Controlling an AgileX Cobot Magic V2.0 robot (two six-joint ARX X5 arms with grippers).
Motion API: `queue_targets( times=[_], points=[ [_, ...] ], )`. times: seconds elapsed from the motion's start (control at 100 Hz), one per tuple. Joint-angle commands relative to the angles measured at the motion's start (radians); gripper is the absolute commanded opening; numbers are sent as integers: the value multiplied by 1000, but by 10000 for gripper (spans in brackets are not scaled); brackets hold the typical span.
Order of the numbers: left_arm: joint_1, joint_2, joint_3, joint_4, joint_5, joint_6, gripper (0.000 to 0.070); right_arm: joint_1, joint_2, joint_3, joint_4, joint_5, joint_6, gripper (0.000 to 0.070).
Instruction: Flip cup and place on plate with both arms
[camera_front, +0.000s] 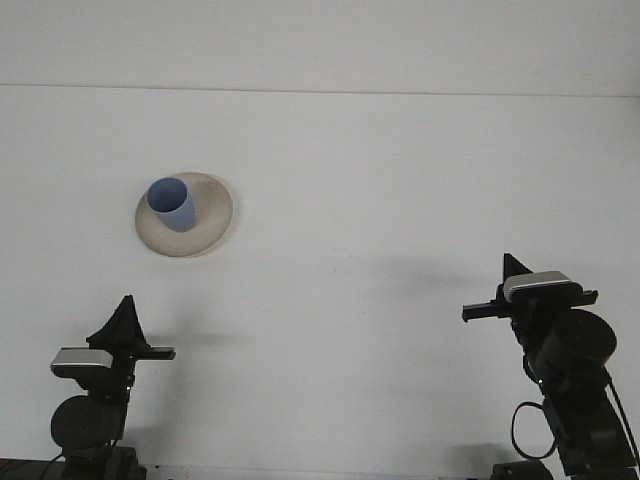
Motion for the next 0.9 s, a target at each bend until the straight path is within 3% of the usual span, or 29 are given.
queue_targets(
  times=[0.0, 0.47, 0.89],
  points=[
    [0, -1, -19, 10, 6, 2, 11, 2, 3, 4, 11, 3, -3, 0],
    [0, -1, -19, 10, 6, 2, 11, 0, -55, -33, 20, 3, -3, 0],
    [0, -1, -19, 10, 6, 2, 11, -95, -575, -433, 189, -4, 11, 0]
  ],
)
